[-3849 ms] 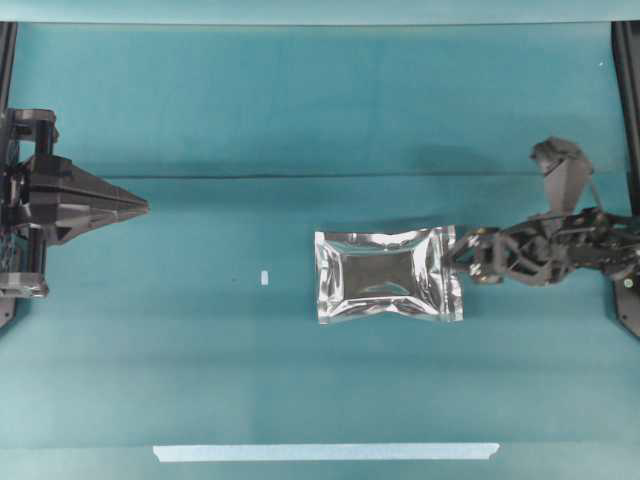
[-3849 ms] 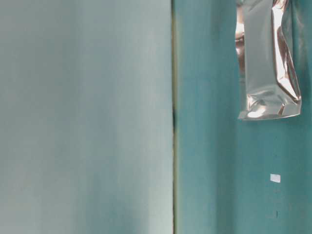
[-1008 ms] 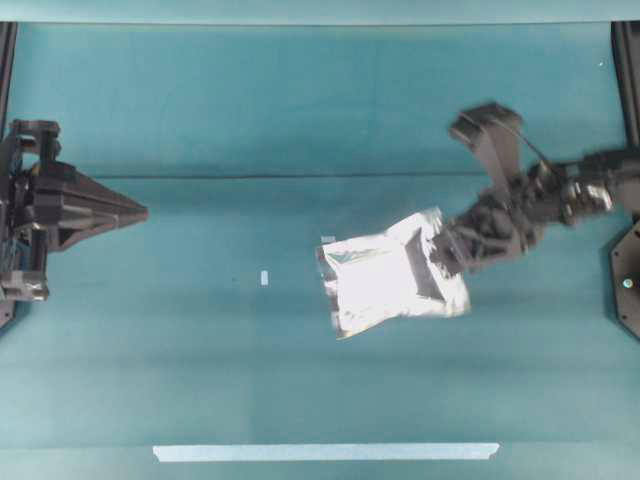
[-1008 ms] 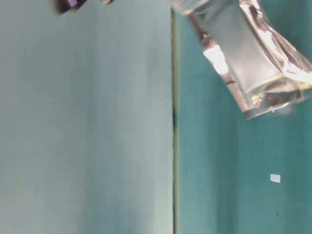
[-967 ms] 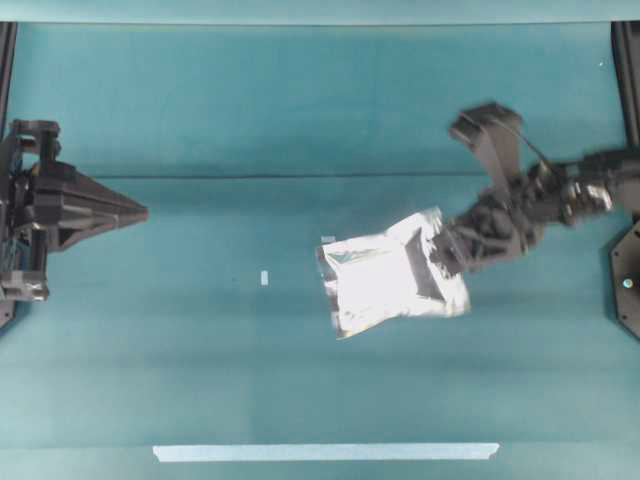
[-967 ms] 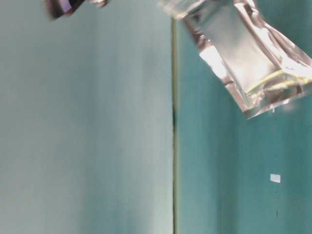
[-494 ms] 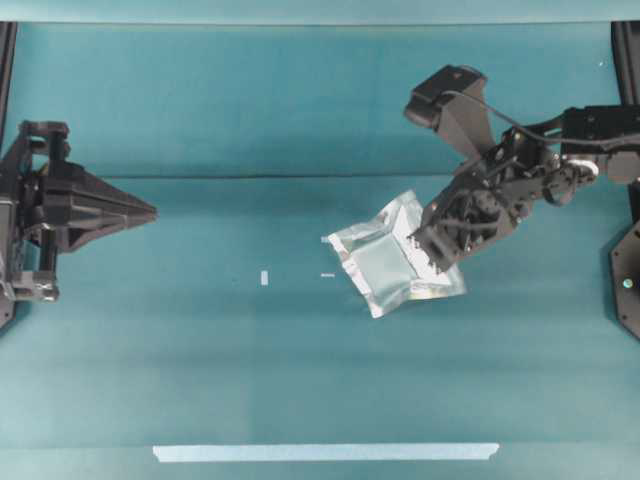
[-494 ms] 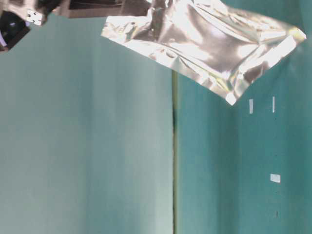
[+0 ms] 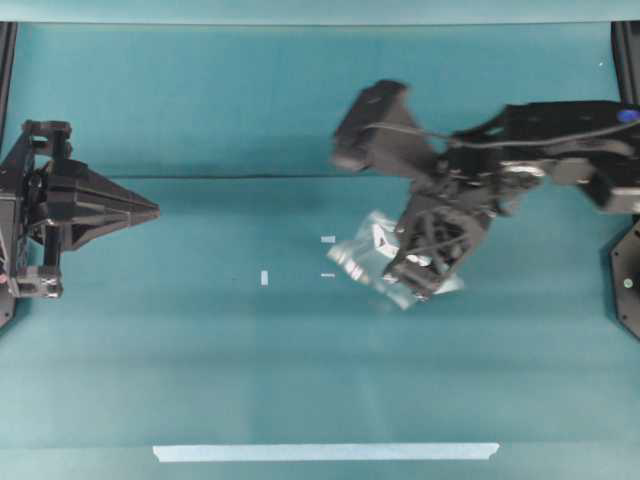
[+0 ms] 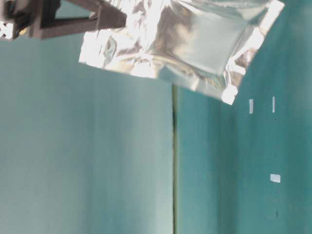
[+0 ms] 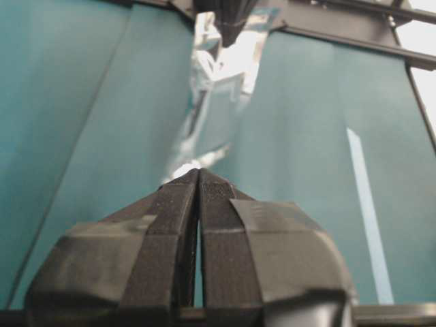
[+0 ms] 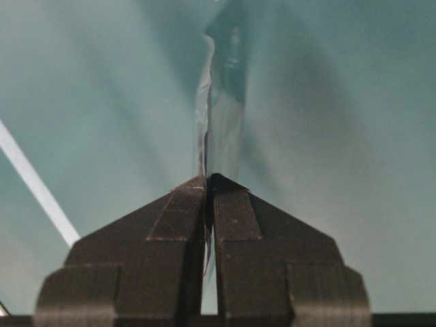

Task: Hand over the silver zip bag and make it stand upright.
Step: 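Lift the bag with the right gripper and swing it upright toward center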

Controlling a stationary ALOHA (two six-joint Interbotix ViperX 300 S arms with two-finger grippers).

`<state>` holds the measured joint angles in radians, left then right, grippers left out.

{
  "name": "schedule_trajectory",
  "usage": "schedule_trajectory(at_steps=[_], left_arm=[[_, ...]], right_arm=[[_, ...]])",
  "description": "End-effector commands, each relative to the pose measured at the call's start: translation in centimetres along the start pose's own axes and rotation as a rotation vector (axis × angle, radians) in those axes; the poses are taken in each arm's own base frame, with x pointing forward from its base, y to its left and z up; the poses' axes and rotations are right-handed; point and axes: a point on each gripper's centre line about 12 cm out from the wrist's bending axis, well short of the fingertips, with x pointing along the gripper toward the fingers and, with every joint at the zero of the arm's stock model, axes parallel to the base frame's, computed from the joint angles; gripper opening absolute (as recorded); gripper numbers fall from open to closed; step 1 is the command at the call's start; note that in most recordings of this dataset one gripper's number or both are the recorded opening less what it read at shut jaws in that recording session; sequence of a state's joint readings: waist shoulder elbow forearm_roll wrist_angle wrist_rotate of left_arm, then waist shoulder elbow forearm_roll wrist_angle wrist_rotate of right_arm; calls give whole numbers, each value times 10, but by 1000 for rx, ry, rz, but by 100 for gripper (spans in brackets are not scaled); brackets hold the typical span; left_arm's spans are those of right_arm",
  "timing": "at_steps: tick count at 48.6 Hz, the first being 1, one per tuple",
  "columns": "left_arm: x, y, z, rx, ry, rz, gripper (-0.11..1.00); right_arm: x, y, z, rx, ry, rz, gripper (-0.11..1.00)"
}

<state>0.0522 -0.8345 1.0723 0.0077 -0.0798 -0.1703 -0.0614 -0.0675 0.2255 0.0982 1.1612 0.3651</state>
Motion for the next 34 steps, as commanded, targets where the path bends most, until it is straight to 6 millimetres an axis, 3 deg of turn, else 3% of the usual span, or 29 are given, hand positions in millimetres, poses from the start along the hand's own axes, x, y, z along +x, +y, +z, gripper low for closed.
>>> schedule_trajectory(at_steps=[1,5,9,20,24,34], left_arm=[[1,0,2,1,6,2,-1],[3,0,-1,0,25,6,1],[3,1,-2,0,32,7,14],[4,3,-7,10,48,14,78],[4,3,-12,13,60,16,94],[9,5,-24,8,102,22,92]], right_arm=[[-13,8,14,-62,-18,-12,4],[-13,10,22,-108,-10,-43,4],[-13,11,28,-157,1,-64,4],[-8,23,40,-270,10,-66,4],[-5,25,42,-302,27,-73,4],[2,29,47,-372,39,-102,4]])
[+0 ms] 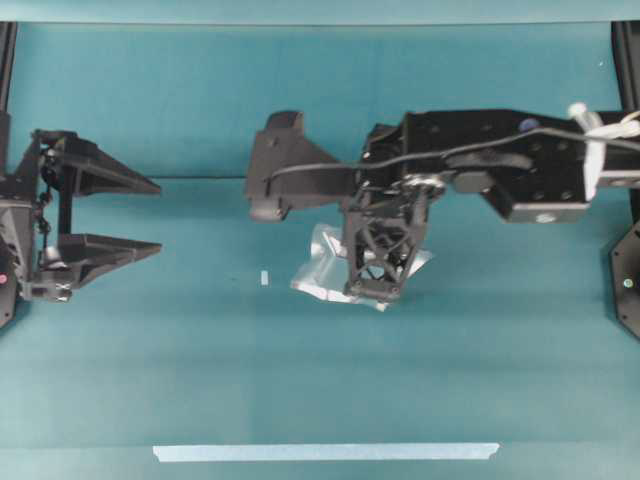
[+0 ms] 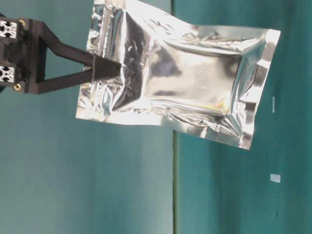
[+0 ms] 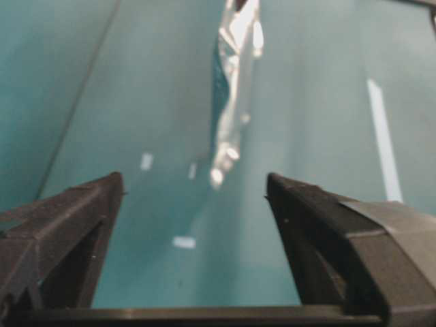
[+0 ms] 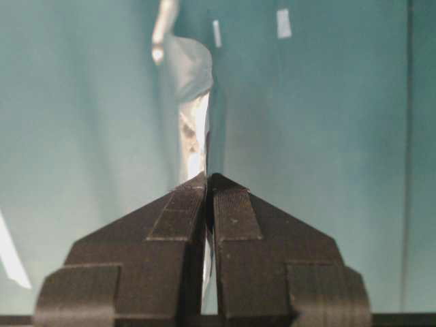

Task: Hand over the silver zip bag and make it stand upright.
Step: 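Lift the bag with the right gripper and swing it upright toward center, then move the left gripper toward the hanging bag's left edge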

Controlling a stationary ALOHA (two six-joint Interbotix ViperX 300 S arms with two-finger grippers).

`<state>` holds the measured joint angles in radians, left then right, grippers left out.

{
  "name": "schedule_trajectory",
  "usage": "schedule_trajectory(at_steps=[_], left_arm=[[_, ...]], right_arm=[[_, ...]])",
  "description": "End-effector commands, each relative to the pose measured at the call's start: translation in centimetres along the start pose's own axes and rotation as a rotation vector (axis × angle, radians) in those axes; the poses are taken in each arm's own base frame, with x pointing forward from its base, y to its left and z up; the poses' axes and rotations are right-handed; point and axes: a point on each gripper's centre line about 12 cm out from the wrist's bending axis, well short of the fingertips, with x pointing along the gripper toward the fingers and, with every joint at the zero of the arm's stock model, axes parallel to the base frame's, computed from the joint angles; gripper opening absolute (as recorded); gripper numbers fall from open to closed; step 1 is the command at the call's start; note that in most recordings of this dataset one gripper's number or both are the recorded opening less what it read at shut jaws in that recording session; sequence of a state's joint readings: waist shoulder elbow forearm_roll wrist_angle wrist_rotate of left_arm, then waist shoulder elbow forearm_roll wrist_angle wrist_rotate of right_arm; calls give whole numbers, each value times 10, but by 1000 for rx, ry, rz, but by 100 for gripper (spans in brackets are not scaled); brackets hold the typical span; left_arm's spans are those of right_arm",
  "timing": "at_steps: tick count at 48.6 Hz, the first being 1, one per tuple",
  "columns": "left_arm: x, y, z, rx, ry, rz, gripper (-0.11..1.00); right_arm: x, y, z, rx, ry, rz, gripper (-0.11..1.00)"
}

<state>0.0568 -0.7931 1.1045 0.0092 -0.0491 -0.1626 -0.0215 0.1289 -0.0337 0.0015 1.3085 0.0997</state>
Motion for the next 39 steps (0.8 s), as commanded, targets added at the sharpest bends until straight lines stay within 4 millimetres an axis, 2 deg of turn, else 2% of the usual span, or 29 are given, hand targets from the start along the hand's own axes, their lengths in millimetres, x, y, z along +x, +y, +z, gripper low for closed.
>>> schedule_trajectory(at_steps=[1,19,39], left_arm=[[4,0,0,0,6,2,92],[17,3,-16,4,80,13,92],[18,3,-20,4,95,16,92]], right_arm=[[-9,3,4,-41,-26,-12,4],[4,2,12,-133,27,-42,4],[13,1,16,-184,40,-54,4]])
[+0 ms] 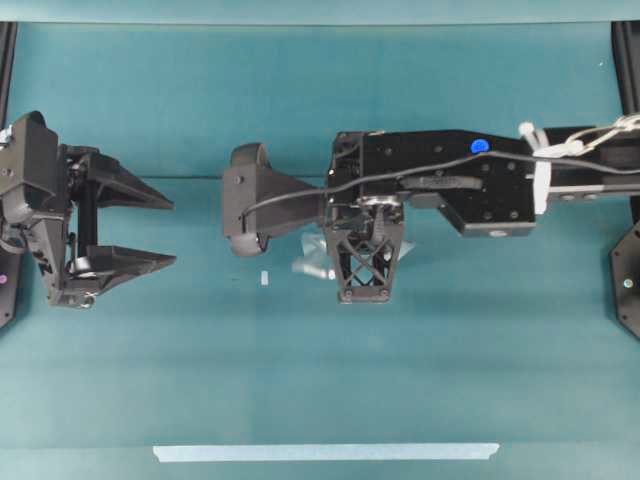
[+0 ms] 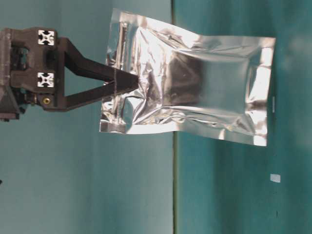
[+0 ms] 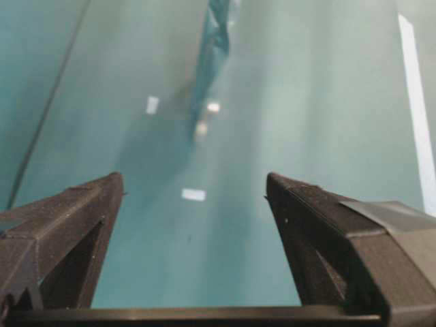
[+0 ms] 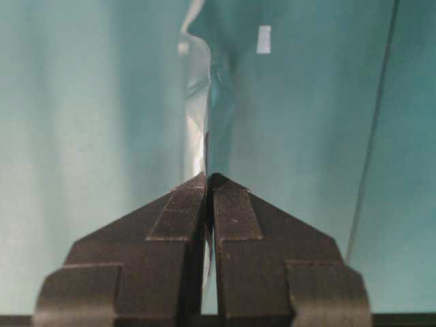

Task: Hand over the silver zip bag and make it stand upright.
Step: 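Move the left gripper toward the hanging bag's left edge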

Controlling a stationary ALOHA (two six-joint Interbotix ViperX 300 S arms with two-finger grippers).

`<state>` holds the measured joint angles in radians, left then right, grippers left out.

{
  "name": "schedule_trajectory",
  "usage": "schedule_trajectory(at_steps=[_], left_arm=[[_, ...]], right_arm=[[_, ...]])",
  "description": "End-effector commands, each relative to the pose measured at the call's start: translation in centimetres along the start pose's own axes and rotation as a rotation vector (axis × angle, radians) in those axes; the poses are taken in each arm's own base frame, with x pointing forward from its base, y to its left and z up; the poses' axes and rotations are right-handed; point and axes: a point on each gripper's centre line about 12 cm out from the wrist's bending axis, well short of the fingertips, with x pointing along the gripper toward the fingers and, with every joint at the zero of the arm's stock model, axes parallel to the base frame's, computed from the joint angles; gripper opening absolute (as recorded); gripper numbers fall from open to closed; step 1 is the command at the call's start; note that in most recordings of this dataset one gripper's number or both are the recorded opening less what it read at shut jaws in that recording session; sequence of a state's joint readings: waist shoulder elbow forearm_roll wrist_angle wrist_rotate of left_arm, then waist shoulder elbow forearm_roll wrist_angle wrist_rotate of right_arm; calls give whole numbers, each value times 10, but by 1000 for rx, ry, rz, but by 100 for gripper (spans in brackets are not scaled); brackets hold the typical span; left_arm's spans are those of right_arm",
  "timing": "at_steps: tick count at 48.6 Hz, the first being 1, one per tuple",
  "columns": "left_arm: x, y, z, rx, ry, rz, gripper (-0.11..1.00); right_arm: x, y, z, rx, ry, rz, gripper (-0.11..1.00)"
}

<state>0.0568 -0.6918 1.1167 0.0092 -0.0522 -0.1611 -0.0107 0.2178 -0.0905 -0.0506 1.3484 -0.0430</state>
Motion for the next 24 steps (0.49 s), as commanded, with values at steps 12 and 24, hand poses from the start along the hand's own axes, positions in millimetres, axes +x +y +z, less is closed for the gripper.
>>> schedule_trajectory(at_steps=[12,24], left_arm=[[1,0,3,3,-12,-1,92],[1,0,2,3,-11,-2,92]], right_arm=[[-8,-1,9,-21,-35,-14,4],[-5,-1,13,-30,-38,-16,4]])
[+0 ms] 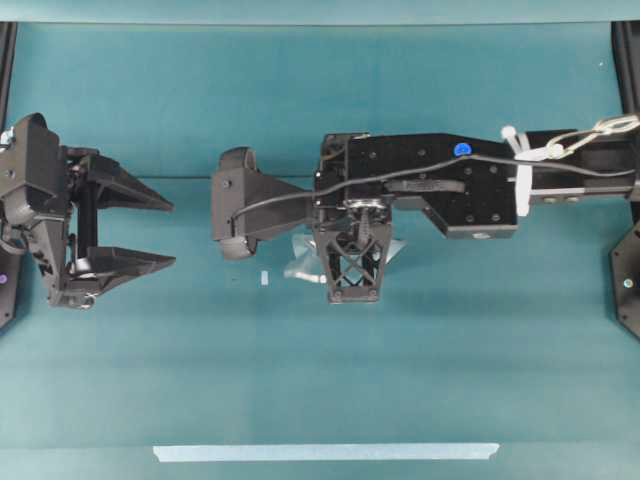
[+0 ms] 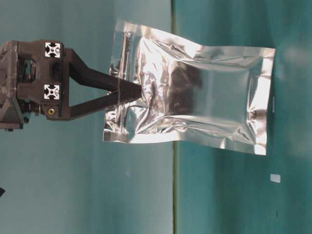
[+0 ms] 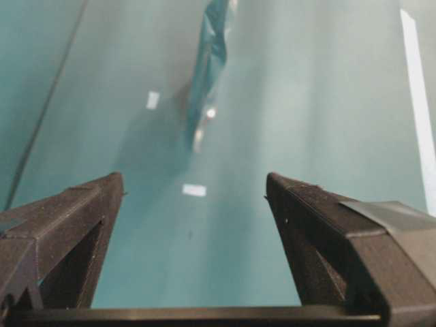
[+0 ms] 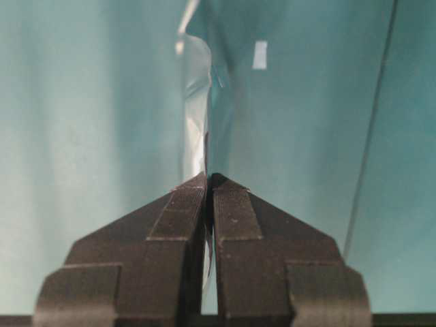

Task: Hand over the silver zip bag and make it stand upright.
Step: 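Move the left gripper toward the hanging bag's left edge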

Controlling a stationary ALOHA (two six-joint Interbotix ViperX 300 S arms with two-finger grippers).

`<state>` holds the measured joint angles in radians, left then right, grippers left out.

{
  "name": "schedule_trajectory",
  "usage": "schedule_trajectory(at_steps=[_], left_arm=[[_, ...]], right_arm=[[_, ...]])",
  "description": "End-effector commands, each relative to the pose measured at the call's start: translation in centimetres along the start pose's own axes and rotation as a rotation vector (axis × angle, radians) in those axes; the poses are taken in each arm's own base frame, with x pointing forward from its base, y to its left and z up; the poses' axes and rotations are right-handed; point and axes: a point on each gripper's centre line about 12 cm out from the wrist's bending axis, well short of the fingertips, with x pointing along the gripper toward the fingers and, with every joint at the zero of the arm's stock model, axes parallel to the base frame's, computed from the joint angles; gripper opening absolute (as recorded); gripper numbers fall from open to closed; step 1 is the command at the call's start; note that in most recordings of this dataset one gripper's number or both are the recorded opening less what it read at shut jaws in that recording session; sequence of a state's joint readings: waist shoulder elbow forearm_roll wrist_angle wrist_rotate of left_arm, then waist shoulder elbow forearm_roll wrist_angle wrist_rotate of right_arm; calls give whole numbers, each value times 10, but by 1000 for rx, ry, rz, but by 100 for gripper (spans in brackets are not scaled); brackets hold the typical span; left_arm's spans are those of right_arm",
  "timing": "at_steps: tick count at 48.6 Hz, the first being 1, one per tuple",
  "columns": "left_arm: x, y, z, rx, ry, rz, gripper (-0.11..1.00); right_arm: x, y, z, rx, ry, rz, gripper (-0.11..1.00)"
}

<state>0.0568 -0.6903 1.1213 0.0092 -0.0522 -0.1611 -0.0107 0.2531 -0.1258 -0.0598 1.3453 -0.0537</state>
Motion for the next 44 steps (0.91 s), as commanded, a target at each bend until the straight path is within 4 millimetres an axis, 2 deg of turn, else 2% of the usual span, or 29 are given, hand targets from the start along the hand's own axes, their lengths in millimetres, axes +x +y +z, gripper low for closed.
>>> schedule_trajectory(at_steps=[1,30,44], left_arm=[[0,-1,5,2,-17,-3,92],[1,0,2,3,-8,0,92],[16,0,1,1,-73,-13,92]], right_arm=[[-9,0,4,-19,-30,-6,4],[-3,-2,7,-39,-23,-24,4],[1,3,12,-97,-45,-25,4]])
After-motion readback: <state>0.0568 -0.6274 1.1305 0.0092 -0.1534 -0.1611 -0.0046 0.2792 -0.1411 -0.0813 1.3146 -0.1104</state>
